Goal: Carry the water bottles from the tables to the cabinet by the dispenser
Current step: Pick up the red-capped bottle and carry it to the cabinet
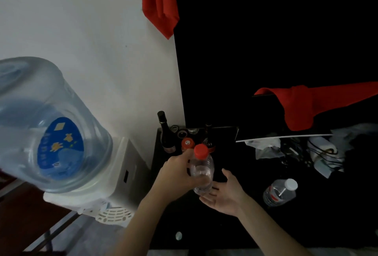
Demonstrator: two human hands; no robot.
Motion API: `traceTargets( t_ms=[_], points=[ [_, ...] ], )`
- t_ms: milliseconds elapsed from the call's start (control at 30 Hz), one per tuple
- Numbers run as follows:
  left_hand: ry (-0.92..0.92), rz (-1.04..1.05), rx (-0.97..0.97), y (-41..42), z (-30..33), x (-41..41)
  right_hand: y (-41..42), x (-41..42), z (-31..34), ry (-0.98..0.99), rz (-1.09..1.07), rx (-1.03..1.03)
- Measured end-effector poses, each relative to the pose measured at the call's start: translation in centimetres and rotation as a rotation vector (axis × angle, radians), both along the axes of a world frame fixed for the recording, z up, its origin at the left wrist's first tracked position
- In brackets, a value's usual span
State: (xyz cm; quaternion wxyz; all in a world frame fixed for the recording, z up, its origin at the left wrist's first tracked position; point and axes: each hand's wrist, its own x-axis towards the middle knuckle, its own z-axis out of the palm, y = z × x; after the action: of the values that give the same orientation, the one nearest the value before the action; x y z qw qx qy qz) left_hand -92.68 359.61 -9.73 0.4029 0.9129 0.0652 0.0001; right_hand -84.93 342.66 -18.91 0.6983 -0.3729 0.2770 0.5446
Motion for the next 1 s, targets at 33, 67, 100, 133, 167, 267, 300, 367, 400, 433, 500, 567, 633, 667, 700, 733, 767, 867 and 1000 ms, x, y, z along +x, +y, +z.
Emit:
traceTargets(
  t_ms=[33, 67, 100, 133, 167, 267, 300, 367, 400, 433, 500, 567, 633, 667, 700, 733, 767, 867, 1000],
  points=[
    [-0.003, 0.001, -0.002, 0.4, -0.7, 0.7, 0.5, 0.8, -0.6, 0.001, -0.008, -0.019],
    [-0.004, 0.003, -0.004, 0.9, -1.4, 1.4, 1.1, 1.6, -1.1, 0.003, -0.017, -0.04],
    [-0.001, 0.004, -0.009, 1.4, -2.1, 2.1, 1.7, 2.4, -1.7, 0.005, -0.023, -0.063],
    [0.004, 0.003, -0.018, 1.9, -2.9, 2.9, 2.4, 3.2, -2.4, 0.003, -0.024, -0.085],
    [0.008, 0.003, -0.027, 2.3, -3.7, 3.7, 3.0, 4.0, -3.1, 0.0, -0.021, -0.107],
    [0.044, 0.016, -0.062, 3.1, -6.2, 5.9, 4.3, 6.0, -5.6, 0.005, -0.008, -0.19],
    [0.065, 0.018, -0.086, 3.2, -7.2, 6.5, 4.5, 6.7, -6.4, 0.01, 0.0, -0.234],
    [0.113, 0.018, -0.124, 3.0, -9.2, 7.5, 4.5, 7.8, -7.6, 0.026, 0.025, -0.326],
    [0.138, 0.018, -0.134, 2.8, -10.0, 8.0, 4.3, 8.3, -8.1, 0.028, 0.041, -0.365],
    [0.156, 0.014, -0.139, 2.6, -10.8, 8.4, 4.1, 8.9, -8.6, 0.028, 0.052, -0.4],
    [0.174, 0.0, -0.136, 2.0, -12.2, 9.2, 3.6, 9.9, -9.5, 0.02, 0.052, -0.438],
    [0.185, 0.0, -0.133, 1.7, -13.1, 9.8, 3.3, 10.7, -10.0, 0.013, 0.04, -0.438],
    [0.181, 0.006, -0.129, 1.6, -14.0, 10.4, 3.2, 11.0, -10.3, 0.003, 0.03, -0.438],
    [0.182, 0.006, -0.125, 1.6, -14.3, 10.6, 3.2, 11.1, -10.4, -0.004, 0.027, -0.437],
    [0.183, 0.005, -0.116, 1.6, -14.6, 10.9, 3.2, 11.1, -10.5, -0.01, 0.022, -0.436],
    [0.185, 0.003, -0.104, 1.5, -14.8, 11.1, 3.1, 11.1, -10.6, -0.014, 0.016, -0.436],
    [0.188, 0.002, -0.095, 1.5, -15.0, 11.2, 3.0, 11.0, -10.7, -0.017, 0.01, -0.437],
    [0.192, 0.001, -0.073, 1.4, -15.7, 11.4, 2.7, 11.0, -10.8, -0.025, -0.011, -0.426],
    [0.198, 0.011, -0.075, 1.6, -16.3, 11.5, 2.0, 11.1, -10.0, -0.066, -0.037, -0.411]
  ],
)
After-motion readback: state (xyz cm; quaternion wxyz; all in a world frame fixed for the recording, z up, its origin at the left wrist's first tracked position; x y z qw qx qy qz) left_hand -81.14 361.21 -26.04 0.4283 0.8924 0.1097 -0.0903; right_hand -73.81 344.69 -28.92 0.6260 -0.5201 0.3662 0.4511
